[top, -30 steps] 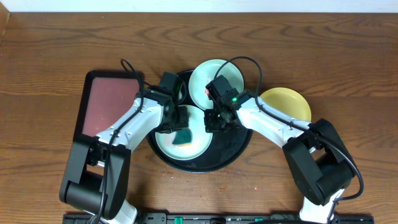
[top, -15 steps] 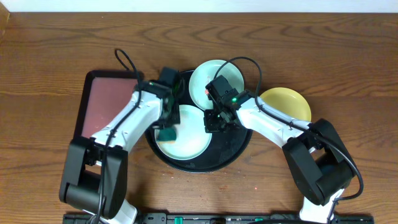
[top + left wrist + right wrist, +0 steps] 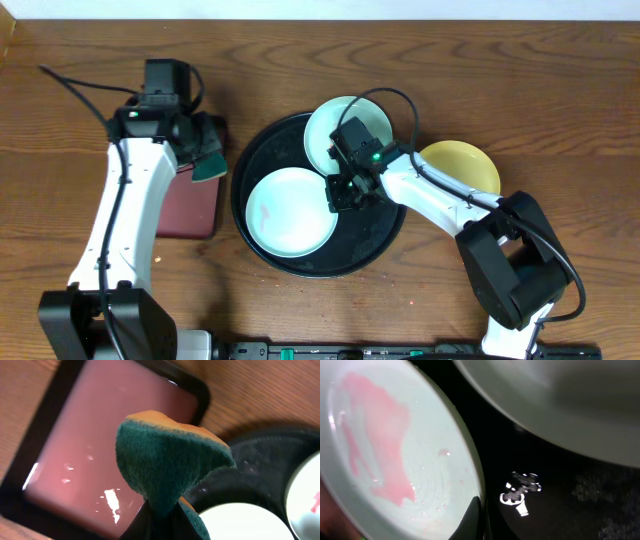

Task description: Clean dirty plates on tray and stack at the side

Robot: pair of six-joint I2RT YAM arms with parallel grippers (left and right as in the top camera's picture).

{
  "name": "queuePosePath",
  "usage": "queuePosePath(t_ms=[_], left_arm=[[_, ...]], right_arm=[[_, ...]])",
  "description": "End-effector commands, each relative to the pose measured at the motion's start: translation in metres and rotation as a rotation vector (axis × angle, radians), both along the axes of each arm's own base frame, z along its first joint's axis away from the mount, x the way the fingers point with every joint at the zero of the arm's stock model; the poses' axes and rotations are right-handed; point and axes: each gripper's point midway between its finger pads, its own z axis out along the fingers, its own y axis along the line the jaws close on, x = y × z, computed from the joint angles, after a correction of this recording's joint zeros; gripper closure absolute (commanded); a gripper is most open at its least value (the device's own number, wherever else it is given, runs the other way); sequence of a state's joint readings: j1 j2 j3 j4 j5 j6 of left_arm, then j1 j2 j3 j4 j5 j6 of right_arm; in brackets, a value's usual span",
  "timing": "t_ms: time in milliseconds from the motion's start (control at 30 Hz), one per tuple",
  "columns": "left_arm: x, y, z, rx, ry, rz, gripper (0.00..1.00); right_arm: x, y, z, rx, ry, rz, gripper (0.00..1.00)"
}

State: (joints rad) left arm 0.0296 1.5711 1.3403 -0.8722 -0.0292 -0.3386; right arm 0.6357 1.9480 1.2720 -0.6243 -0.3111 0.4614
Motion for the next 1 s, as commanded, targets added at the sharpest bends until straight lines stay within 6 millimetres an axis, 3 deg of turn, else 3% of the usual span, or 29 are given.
queuePosePath(t_ms=[0,267,500,733,967], left_arm=[[-0.001,0.02,0.002,0.011,0.0,0.039,0.93],[-0.004,0.027,0.001,0.011,0.009,0.059,0.93],[-0.005,0.027,0.0,0.01,0.012,0.059,0.93],[-0.005,0.027,0.0,0.01,0.012,0.059,0.93],[-0.006,0.027,-0.001,0.01,0.019,0.058,0.93]], right_arm=[[0.008,0.013,0.031,0.053,-0.097,0.12,0.99],[0.029,-0.019,0.074,-0.12,-0.321,0.073,0.99],[0.038,-0.034,0.124,-0.309,-0.6,0.08,0.99],[0.034,-0.038,0.17,-0.575,-0.891,0.075,0.99],[0.018,-0.026,0.207,-0.739,-1.107,0.074,0.99]])
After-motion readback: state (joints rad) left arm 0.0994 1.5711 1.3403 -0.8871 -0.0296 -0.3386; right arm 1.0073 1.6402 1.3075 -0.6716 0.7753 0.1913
